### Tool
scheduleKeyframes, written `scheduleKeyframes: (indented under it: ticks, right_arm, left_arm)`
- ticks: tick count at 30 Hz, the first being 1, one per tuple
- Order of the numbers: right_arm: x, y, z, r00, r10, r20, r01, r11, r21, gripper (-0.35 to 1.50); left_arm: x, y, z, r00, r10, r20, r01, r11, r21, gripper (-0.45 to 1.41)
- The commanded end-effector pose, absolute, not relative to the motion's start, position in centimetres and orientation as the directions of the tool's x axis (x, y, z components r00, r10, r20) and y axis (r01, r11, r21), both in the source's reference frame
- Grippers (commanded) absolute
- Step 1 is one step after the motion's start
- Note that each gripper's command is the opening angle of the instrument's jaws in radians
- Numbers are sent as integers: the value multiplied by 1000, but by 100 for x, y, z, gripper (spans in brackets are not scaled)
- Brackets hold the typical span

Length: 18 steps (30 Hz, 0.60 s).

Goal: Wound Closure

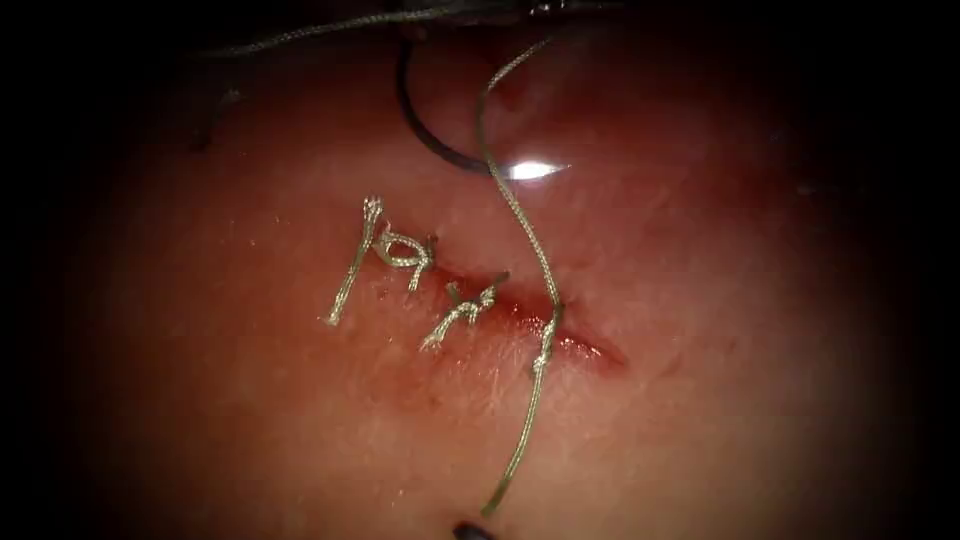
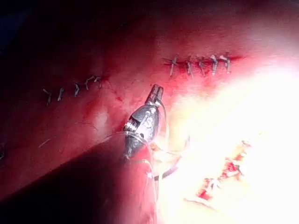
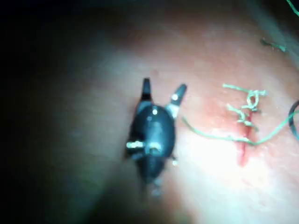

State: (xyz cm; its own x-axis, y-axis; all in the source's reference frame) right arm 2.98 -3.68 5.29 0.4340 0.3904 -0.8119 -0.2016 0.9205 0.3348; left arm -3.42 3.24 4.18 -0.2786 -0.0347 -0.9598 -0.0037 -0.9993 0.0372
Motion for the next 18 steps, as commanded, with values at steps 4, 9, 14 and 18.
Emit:
scheduleKeyframes:
  ticks: [4,9,14,18]
  right_arm:
    - [301,-332,566,408,421,-811,-250,905,344,110]
    - [316,-282,617,399,443,-803,-280,893,353,66]
    - [336,-260,649,388,444,-808,-266,893,363,-25]
    - [359,-255,673,408,434,-803,-227,900,371,-35]
  left_arm:
    - [-336,295,385,-275,-26,-961,-2,-1000,27,-45]
    - [-321,273,338,-279,-19,-960,-6,-1000,22,-45]
    - [-309,262,312,-280,-18,-960,-5,-1000,20,-45]
    - [-299,250,297,-282,-20,-959,-2,-1000,21,-45]
